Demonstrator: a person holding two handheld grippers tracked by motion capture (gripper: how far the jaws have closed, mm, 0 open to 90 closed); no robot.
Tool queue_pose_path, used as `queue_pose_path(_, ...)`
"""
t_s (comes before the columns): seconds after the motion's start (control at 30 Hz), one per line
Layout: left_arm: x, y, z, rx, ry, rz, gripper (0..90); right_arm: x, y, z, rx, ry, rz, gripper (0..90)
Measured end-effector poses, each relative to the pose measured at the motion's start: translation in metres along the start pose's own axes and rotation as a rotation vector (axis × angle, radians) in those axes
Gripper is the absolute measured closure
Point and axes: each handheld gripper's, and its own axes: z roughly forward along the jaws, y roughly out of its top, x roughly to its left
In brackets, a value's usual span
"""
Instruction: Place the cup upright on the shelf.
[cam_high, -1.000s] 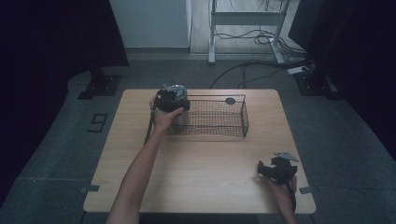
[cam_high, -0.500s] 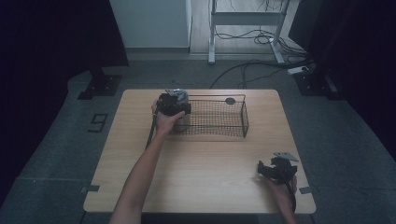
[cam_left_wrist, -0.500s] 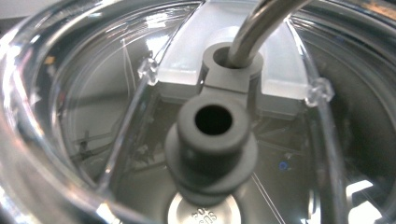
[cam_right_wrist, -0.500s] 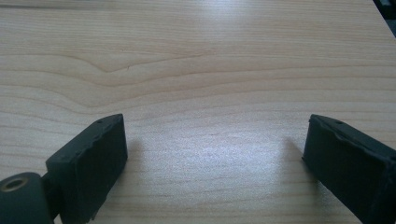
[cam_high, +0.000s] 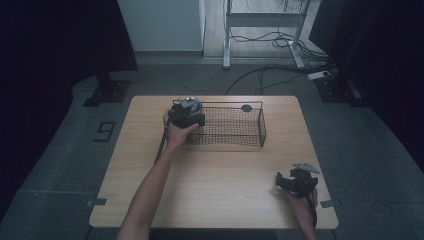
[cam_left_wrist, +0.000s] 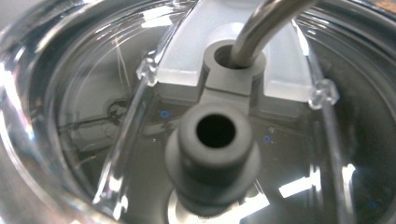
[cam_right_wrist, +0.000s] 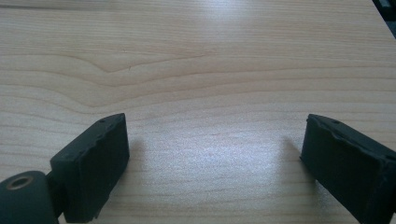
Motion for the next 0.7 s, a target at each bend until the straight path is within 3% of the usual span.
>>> queue_pose_path(0.23,0.000,0.000,0.000,0.004,-0.004,0.002,3.5,0.000,0.000,0.000,0.001,0.001,0.002,7.3)
queue_pose_path(0.47,0.000,0.002,-0.002,0.008,-0.019,-0.022,1.4,0.000,0.000,0.000,0.001,0.000,0.001,7.4)
queue_pose_path(0.7,0.003,0.009,-0.015,-0.032,-0.024,-0.037,0.4,0.000,0.000,0.000,0.000,0.000,0.001,7.5)
